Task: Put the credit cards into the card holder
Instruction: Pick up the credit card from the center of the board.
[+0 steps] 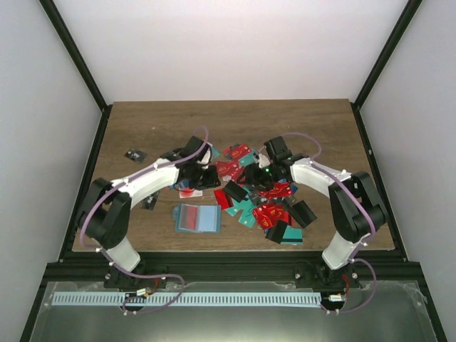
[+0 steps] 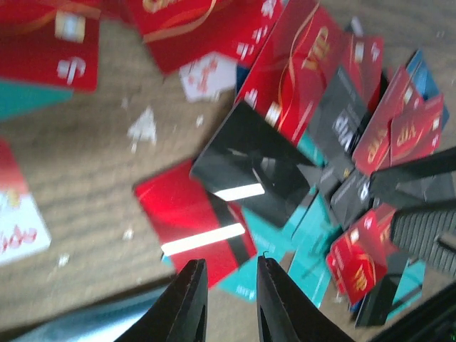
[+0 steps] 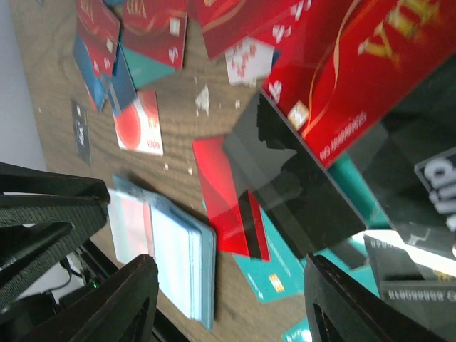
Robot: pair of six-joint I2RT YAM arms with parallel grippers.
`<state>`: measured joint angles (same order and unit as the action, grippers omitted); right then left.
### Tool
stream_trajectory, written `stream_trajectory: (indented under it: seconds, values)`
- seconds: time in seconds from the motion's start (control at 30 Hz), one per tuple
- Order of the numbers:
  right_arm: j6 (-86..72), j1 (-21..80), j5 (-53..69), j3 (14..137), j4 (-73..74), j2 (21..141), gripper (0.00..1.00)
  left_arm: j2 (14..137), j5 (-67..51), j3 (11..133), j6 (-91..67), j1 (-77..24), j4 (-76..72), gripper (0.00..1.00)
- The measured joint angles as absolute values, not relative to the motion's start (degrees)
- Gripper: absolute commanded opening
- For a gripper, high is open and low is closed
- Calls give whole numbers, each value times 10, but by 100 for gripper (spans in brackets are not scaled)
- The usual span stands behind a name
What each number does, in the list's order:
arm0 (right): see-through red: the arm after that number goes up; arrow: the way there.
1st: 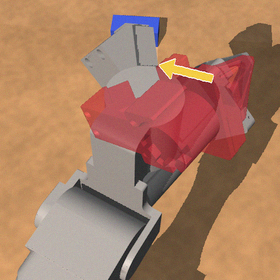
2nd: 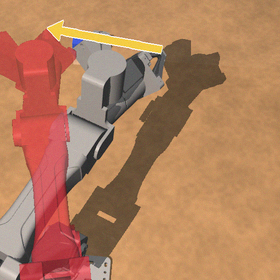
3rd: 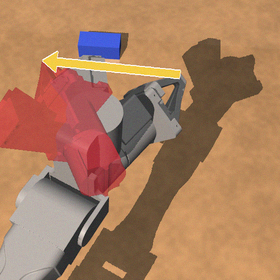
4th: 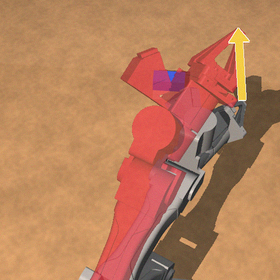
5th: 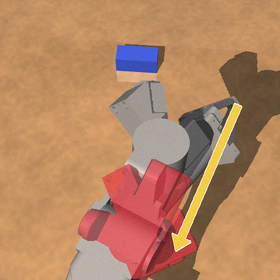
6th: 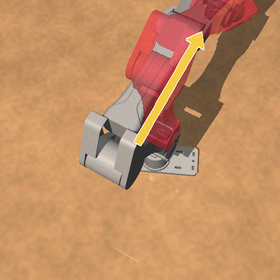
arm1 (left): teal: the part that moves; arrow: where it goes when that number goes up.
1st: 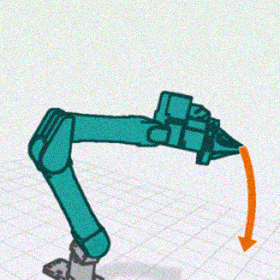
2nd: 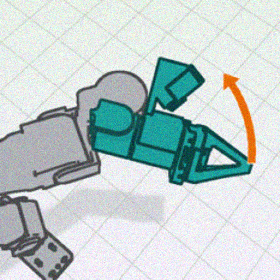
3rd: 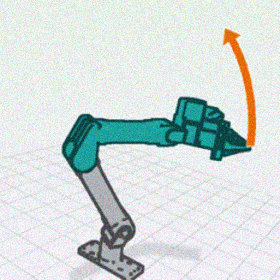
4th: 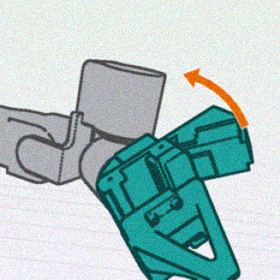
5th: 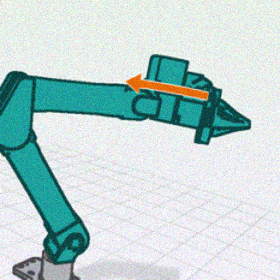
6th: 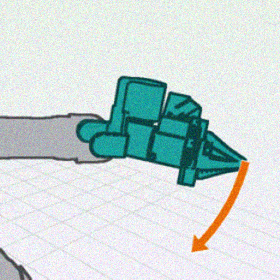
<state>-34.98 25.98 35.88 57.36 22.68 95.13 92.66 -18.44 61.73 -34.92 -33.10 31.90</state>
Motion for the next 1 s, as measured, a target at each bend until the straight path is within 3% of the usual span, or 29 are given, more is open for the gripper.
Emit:
stream_trajectory:
  seconds: [0.17, 0.53, 1.0]
  values:
    - [-355, 242, 359, 624, 225, 993, 59, 1015, -182, 714, -328, -331, 331, 26]
    - [-335, 182, 347, 673, 231, 1059, 59, 1133, -219, 808, -297, -331, 345, 25]
    - [-310, 159, 367, 715, 225, 1139, 59, 1229, -211, 881, -267, -331, 378, 7]
